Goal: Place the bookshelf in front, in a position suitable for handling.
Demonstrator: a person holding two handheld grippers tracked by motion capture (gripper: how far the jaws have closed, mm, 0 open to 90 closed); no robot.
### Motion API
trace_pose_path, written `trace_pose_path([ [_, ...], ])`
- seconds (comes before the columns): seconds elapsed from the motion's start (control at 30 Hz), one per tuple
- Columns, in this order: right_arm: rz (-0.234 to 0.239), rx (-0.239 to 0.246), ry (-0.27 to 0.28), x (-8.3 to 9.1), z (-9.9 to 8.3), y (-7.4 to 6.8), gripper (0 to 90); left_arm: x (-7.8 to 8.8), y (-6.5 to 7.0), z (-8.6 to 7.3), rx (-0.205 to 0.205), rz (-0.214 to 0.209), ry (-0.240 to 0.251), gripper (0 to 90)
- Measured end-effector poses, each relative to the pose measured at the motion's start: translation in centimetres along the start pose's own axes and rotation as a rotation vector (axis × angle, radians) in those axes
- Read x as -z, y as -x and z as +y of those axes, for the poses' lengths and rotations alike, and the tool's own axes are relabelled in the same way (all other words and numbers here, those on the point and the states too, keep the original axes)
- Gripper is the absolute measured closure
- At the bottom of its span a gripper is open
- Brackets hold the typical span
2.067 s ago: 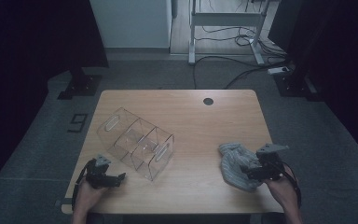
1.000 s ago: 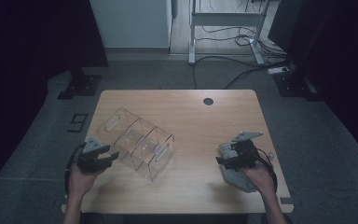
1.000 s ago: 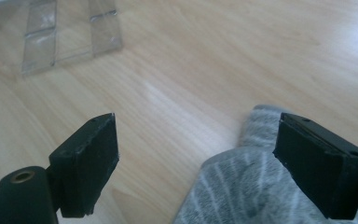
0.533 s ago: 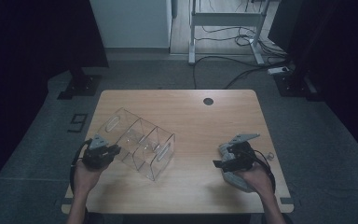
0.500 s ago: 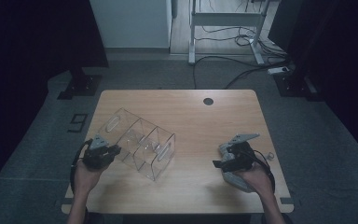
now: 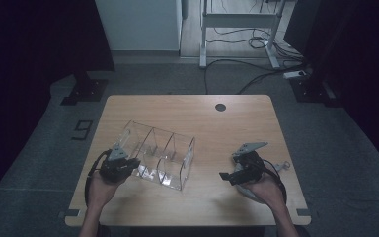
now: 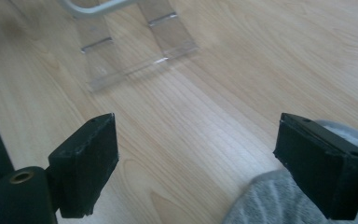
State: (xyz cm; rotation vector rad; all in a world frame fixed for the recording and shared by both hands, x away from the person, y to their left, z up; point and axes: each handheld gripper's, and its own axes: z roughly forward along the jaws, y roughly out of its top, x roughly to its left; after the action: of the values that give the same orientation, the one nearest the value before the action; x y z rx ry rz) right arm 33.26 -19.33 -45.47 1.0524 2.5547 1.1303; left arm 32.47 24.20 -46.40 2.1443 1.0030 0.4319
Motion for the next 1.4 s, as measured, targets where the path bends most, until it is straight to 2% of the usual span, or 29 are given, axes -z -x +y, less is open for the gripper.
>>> trace_pose_path([
  [0.2, 0.008, -0.002, -0.001, -0.5, 0.1, -0.4, 12.9, -0.4, 1.2, 0.2, 0.016, -0.012, 0.008, 79.8],
  [0.4, 0.025, 0.0, 0.01, -0.9, 0.3, -0.9, 13.5, -1.0, 2.5, 0.9, -0.01, -0.036, -0.001, 78.1],
  [0.5, 0.034, 0.003, 0.018, -1.0, 0.4, -1.1, 13.9, -1.1, 3.1, 1.0, -0.036, -0.048, 0.004, 75.4],
  [0.6, 0.039, 0.013, 0.014, -1.1, 0.5, -1.4, 13.9, -0.7, 3.2, 0.8, -0.036, -0.067, 0.019, 65.1],
  [0.67, 0.041, 0.018, 0.017, -1.2, 0.6, -1.7, 13.9, -0.4, 3.4, 0.5, -0.044, -0.051, 0.027, 56.1],
  [0.73, 0.05, 0.031, 0.012, -1.4, 0.7, -1.9, 13.7, 0.1, 3.4, 0.1, -0.044, -0.058, 0.029, 48.4],
  [0.83, 0.051, 0.054, 0.0, -1.6, 0.7, -2.3, 12.9, 1.0, 3.2, -0.7, -0.03, -0.078, 0.037, 39.4],
  [0.93, 0.056, 0.049, 0.002, -1.8, 0.7, -2.3, 12.4, 2.1, 2.9, -1.7, -0.007, -0.087, 0.051, 33.8],
  [1.17, 0.057, 0.04, 0.003, -2.1, 0.6, -2.3, 11.5, 4.4, 1.6, -3.2, 0.02, -0.023, 0.059, 31.7],
  [1.27, 0.06, 0.046, 0.001, -2.4, 0.7, -2.5, 11.2, 4.5, 0.7, -3.4, 0.038, 0.001, 0.055, 31.5],
  [1.4, 0.07, 0.047, -0.002, -2.5, 0.8, -2.8, 11.3, 3.8, -0.1, -3.3, 0.055, -0.003, 0.052, 31.7],
])
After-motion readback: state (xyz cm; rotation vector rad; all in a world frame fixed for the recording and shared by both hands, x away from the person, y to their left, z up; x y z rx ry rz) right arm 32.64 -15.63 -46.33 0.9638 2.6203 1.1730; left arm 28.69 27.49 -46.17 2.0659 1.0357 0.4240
